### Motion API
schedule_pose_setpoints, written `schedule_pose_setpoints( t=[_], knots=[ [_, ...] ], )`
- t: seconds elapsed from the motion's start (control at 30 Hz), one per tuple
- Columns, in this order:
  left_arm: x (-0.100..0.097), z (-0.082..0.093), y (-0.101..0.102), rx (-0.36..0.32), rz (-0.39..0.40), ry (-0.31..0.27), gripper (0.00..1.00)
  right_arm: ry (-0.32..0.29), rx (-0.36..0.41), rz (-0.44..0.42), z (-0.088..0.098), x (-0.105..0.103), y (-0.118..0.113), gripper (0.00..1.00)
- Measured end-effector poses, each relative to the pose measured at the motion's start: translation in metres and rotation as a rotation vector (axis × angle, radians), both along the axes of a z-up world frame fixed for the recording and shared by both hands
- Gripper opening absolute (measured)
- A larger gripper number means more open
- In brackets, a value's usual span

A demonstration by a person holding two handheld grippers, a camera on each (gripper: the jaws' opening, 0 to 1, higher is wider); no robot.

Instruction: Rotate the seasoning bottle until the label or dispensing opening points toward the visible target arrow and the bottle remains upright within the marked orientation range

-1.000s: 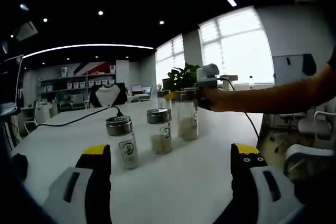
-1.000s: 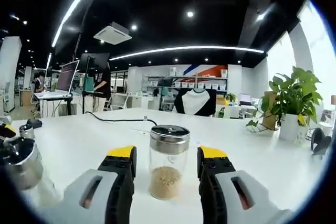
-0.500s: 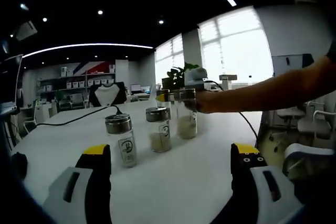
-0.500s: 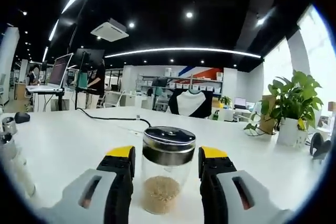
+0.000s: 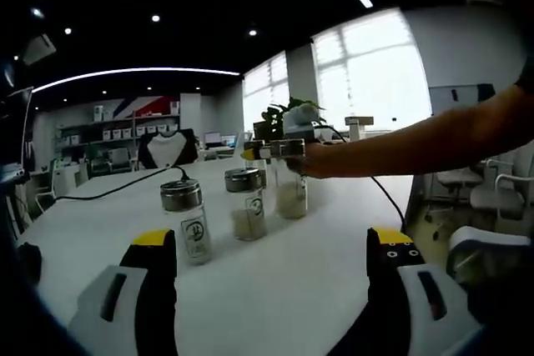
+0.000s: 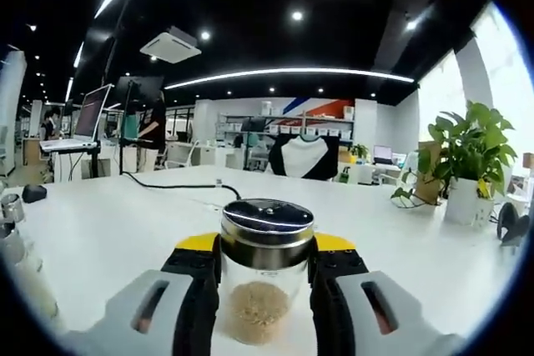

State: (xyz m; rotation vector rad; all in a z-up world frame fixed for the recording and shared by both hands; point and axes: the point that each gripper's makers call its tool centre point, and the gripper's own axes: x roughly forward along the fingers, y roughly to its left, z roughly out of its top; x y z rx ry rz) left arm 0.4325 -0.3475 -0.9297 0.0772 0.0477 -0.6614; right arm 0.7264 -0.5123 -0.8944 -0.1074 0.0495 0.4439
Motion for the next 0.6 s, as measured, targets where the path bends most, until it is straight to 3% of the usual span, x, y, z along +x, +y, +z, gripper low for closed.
schedule_pose_setpoints(
  t=[0.13, 0.23, 0.33, 0.6],
  knots=[
    [0.0, -0.001, -0.004, -0.007, -0.02, 0.008, 1.0, -0.051, -0.045, 0.042, 0.008, -0.014, 0.003, 0.38],
    [-0.001, 0.0, -0.007, -0.042, -0.032, 0.019, 1.0, -0.06, -0.023, 0.048, 0.015, -0.022, -0.001, 0.38],
    [-0.004, 0.001, -0.009, -0.042, -0.043, 0.016, 0.98, -0.042, 0.048, 0.027, 0.021, -0.033, -0.012, 0.38],
    [-0.009, 0.008, -0.016, -0.051, -0.065, -0.004, 0.96, 0.016, 0.086, 0.019, 0.015, -0.07, -0.03, 0.38]
  ],
)
